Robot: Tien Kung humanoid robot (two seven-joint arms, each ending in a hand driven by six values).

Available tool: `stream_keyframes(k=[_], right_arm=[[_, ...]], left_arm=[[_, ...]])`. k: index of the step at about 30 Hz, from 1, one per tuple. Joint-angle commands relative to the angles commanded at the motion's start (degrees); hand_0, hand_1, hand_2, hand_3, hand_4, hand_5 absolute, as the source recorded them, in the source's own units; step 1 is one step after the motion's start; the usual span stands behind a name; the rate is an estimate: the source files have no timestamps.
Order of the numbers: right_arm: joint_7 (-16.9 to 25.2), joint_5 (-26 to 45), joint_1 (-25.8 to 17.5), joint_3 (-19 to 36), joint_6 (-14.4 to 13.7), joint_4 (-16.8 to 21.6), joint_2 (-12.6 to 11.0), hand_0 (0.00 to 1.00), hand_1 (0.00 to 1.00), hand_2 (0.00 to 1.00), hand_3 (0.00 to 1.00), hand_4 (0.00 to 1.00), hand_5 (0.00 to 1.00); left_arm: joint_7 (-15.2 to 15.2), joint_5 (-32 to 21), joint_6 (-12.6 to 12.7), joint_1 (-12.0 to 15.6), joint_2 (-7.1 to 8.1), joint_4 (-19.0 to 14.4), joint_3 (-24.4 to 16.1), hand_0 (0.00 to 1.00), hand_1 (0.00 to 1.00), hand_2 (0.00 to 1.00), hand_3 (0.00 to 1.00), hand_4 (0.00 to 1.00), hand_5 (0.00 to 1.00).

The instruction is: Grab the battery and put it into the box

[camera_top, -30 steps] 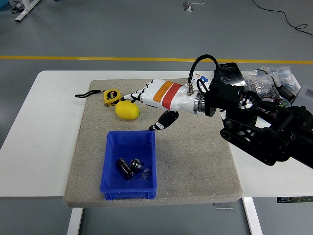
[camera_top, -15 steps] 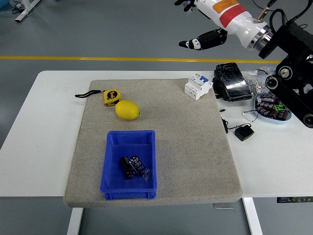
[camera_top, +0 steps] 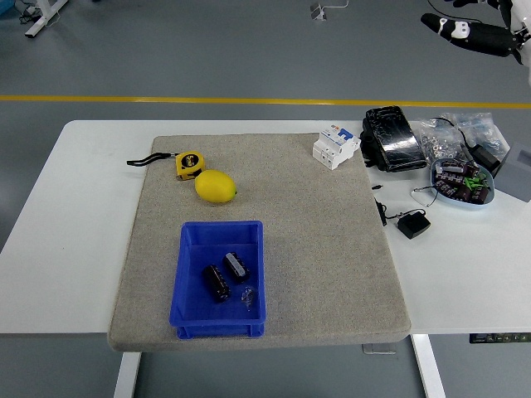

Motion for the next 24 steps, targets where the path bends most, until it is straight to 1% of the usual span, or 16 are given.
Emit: stream_keyframes(k=[2,3,5,8,9,12,14,15,20,21,24], right_arm=[[-0.36,4.84,-2.33,1.41,0.28,0.95,-0.54,0.643,0.616,0.721,0.937,0.991,0.558],[-0.61,7.45,-3.61,2.12,0.46,1.39,-0.61,0.633,0.607,0.717,0.935,0.998,0.607],[-1.0,12.22,-5.85,3.2,0.81,2.09,-0.61,0.633,0.607,0.717,0.935,0.998,0.607],[-1.32,17.91,-9.49,4.6,1.49,3.1,-0.32,0.633,0.607,0.717,0.935,0.998,0.607],[-1.36,19.7,-10.87,5.05,1.77,3.47,-0.16,0.621,0.594,0.702,0.931,0.998,0.637],[-1.34,23.75,-14.89,6.03,2.31,3.97,0.6,0.621,0.594,0.702,0.931,0.998,0.637],[-1.37,23.72,-17.43,6.31,2.05,3.66,1.56,0.621,0.594,0.702,0.931,0.998,0.637],[-1.4,23.69,-18.34,6.36,2.04,3.53,1.98,0.596,0.582,0.694,0.928,0.998,0.707],[-1.93,22.29,-22.48,6.62,3.28,3.09,4.56,0.596,0.582,0.694,0.928,0.998,0.707],[-2.04,22.23,-23.07,6.79,3.5,3.04,4.97,0.614,0.608,0.719,0.931,0.998,0.768],[-2.27,21.92,-24.88,7.32,3.86,2.52,6.33,0.614,0.608,0.719,0.931,0.998,0.768]], left_arm=[[0.15,0.53,-0.07,0.18,-0.03,0.0,-0.32,0.651,0.592,0.684,0.626,0.73,0.575],[0.18,0.7,-0.1,0.24,-0.04,0.0,-0.41,0.65,0.592,0.684,0.625,0.726,0.575],[0.17,0.9,-0.13,0.34,-0.13,0.02,-0.62,0.65,0.592,0.684,0.625,0.726,0.575],[0.22,1.4,-0.16,0.48,-0.21,0.04,-1.0,0.65,0.592,0.684,0.625,0.726,0.575],[0.25,1.57,-0.17,0.52,-0.22,0.05,-1.14,0.649,0.594,0.684,0.624,0.722,0.574],[0.14,1.08,0.01,0.59,-0.36,0.09,-1.11,0.649,0.594,0.684,0.624,0.722,0.574],[0.07,0.82,0.19,0.61,-0.53,0.16,-1.28,0.649,0.594,0.684,0.624,0.722,0.574],[0.09,0.92,0.21,0.61,-0.57,0.19,-1.45,0.65,0.599,0.685,0.624,0.72,0.576],[0.39,1.89,0.01,0.45,-0.59,0.16,-1.88,0.65,0.599,0.685,0.624,0.72,0.576],[0.37,1.86,-0.03,0.45,-0.56,0.15,-1.84,0.65,0.604,0.69,0.623,0.719,0.579],[0.27,1.67,-0.13,0.44,-0.5,0.12,-1.62,0.65,0.604,0.69,0.623,0.719,0.579]])
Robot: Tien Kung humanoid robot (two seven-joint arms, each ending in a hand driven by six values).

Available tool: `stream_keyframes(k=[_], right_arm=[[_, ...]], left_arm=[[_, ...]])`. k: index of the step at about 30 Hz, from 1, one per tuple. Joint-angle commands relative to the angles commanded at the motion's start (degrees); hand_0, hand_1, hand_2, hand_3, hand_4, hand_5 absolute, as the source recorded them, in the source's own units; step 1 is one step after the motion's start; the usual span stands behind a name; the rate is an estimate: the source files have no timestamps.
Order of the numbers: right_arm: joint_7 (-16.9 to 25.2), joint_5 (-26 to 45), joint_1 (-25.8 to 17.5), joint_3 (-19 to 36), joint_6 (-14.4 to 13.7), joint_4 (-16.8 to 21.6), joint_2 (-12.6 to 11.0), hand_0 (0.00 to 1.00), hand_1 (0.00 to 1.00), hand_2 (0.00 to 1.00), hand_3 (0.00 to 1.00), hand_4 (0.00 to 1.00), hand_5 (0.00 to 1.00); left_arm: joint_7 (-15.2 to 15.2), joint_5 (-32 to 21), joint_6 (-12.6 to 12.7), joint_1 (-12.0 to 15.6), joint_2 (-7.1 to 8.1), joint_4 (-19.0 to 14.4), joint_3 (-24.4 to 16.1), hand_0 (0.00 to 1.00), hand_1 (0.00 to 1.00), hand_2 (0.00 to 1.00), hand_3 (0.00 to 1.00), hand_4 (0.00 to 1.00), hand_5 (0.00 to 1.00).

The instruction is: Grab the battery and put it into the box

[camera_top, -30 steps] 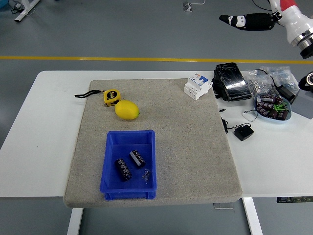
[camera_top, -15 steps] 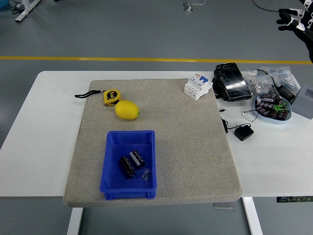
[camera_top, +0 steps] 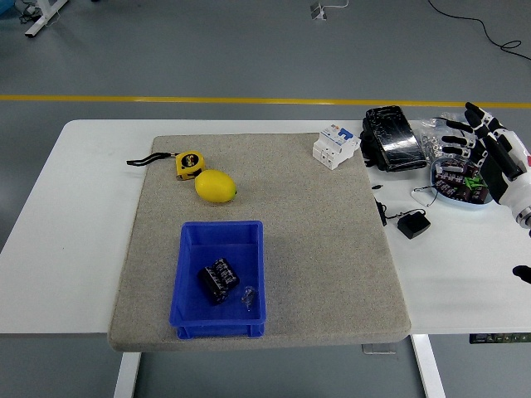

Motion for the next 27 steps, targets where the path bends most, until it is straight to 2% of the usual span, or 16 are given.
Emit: stream_keyframes(k=[11,27], right_arm=[[-1.03,-2.74,-0.6,0.19,1.09,-0.72,0.42,0.627,0.634,0.744,0.928,0.998,0.816],[-2.19,-3.27,-0.76,1.42,2.57,-1.09,0.31,0.668,0.675,0.766,0.92,0.998,0.847]], left_arm=[[-0.7,-2.64,-0.14,-0.12,0.18,-0.07,2.15,0.652,0.602,0.69,0.623,0.717,0.58],[-0.7,-2.94,-0.12,-0.19,0.02,-0.1,2.28,0.652,0.605,0.691,0.625,0.72,0.583]])
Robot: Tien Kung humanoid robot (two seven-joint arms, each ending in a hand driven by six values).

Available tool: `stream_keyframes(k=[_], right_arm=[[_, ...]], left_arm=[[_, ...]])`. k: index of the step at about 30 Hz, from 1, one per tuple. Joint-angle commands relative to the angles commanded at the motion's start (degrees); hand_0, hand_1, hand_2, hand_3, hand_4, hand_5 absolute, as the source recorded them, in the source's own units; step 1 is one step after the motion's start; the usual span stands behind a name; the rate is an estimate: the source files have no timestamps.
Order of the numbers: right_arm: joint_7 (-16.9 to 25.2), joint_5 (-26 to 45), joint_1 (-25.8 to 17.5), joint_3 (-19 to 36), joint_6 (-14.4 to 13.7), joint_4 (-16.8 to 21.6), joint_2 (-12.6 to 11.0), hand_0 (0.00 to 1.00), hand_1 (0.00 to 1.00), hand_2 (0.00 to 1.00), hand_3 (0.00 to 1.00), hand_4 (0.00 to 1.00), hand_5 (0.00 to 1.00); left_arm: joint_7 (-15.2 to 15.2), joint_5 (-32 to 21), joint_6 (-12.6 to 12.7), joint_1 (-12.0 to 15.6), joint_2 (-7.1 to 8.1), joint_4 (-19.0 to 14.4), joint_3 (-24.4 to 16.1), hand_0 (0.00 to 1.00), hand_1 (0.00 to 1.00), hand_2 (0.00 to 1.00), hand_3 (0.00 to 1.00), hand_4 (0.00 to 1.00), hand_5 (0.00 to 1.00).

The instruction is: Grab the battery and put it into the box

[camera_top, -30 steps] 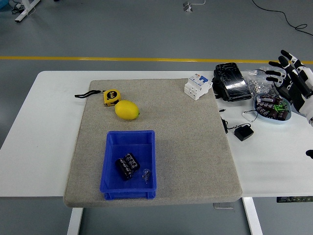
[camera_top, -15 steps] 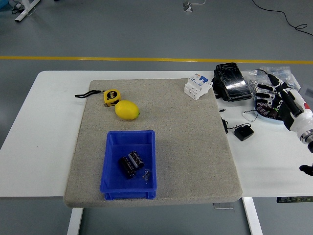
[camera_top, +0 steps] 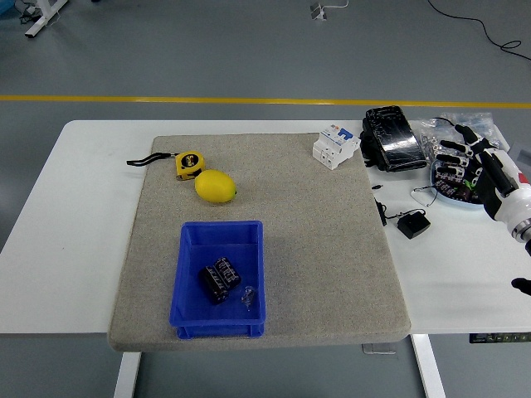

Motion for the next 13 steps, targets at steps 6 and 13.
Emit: stream_keyframes(k=[6,13], right_arm=[[-0.18,-0.18,0.23,0.46,0.39,0.07,-0.43,0.689,0.679,0.769,0.915,0.998,0.861],[-0.25,-0.1,0.39,0.44,0.52,0.04,-0.61,0.689,0.679,0.769,0.915,0.998,0.861]], left_arm=[[-0.05,-0.06,-0.03,-0.02,-0.02,-0.02,0.03,0.652,0.605,0.691,0.627,0.721,0.584],[-0.02,0.19,-0.11,-0.18,0.04,-0.07,0.0,0.652,0.605,0.691,0.627,0.721,0.584]])
